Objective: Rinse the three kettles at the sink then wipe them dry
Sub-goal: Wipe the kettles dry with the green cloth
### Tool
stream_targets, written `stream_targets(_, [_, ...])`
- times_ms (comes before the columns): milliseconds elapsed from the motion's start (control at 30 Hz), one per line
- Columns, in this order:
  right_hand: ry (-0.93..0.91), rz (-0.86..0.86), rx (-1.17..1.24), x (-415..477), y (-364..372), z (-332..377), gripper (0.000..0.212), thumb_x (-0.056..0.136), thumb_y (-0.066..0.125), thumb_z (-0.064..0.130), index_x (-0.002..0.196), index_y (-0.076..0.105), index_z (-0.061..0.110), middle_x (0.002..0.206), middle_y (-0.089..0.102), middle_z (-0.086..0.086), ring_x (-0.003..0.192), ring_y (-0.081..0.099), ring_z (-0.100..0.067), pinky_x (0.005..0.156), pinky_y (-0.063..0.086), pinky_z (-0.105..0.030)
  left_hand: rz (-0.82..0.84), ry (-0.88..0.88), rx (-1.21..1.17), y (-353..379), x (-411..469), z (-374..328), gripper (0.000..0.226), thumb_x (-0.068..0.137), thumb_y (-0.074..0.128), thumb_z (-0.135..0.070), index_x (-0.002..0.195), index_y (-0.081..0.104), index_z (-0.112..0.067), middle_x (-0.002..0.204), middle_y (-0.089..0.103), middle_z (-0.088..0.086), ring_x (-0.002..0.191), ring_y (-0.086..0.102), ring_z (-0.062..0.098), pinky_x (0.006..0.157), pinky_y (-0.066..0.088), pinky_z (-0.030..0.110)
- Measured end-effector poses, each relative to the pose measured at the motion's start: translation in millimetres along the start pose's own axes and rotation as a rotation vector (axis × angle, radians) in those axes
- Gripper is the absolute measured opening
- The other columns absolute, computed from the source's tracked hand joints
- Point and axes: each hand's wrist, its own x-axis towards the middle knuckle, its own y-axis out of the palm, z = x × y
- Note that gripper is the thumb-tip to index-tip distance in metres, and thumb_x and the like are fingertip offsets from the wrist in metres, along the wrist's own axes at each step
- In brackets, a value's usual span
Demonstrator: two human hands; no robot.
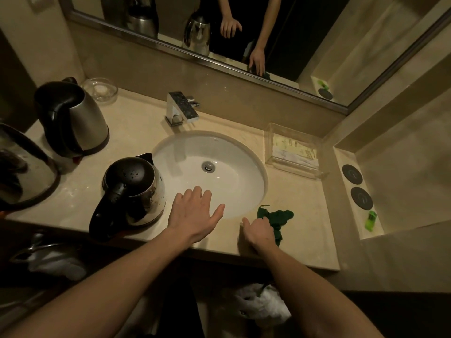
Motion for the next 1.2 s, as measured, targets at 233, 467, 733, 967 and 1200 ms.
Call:
stream_targets(233, [0.045,-0.186,0.31,-14.1,-16.6,12.4,0.057,0.095,0.044,0.055,0.086,0.065,0.002,0.105,0.063,-0.016,0.088,0.061,-0.031,0.077,0.05,-0.038,-0.026,-0.027,0.014,-12.1,0.9,8.7,0.052,0.101,0.026,-0.059,0.115,0.053,-0.017,0.115,0.055,0.005,0.103,0.05,0.025,0.09,0.035,0.039])
stream_targets(467, [-0.028,-0.259,0.591,-35.4,-36.2,50.6,0.039,0.093,0.056,0.04,0.071,0.055,0.009,0.081,0.063,-0.013,0.081,0.063,-0.029,0.082,0.056,-0.047,-0.076,-0.066,0.007,-33.6,-4.8,24.6,0.056,0.1,0.026,-0.06,0.121,0.054,-0.015,0.121,0.055,0.008,0.107,0.051,0.027,0.092,0.036,0.041])
stream_targets(733, [-0.138,-0.147,0.773,-78.5,-34.8,121.1,0.036,0.091,0.06,0.041,0.078,0.058,0.008,0.087,0.064,-0.016,0.084,0.063,-0.032,0.078,0.056,-0.046,-0.322,-0.179,-0.15,-57.1,-24.7,68.7,0.048,0.101,0.033,-0.054,0.104,0.059,-0.014,0.106,0.059,0.006,0.099,0.052,0.025,0.094,0.038,0.041])
stream_targets(967, [-0.171,0.076,0.9,-110.5,-19.6,173.8,0.052,0.084,0.061,0.051,0.098,0.061,0.001,0.098,0.064,-0.019,0.09,0.065,-0.04,0.067,0.053,-0.043,-0.534,-0.517,-0.529,-79.4,-39.9,105.5,0.034,0.103,0.039,-0.044,0.09,0.055,-0.017,0.1,0.056,0.002,0.097,0.049,0.02,0.093,0.042,0.039])
stream_targets(1200, [-0.194,0.152,0.945,-132.5,-5.7,202.9,0.036,0.092,0.057,0.044,0.092,0.059,0.008,0.098,0.062,-0.011,0.093,0.058,-0.027,0.088,0.048,-0.045,-0.375,-0.982,-0.943,-61.7,-43.9,139.8,0.049,0.103,0.035,-0.048,0.117,0.062,-0.009,0.113,0.064,0.01,0.096,0.056,0.024,0.085,0.045,0.038])
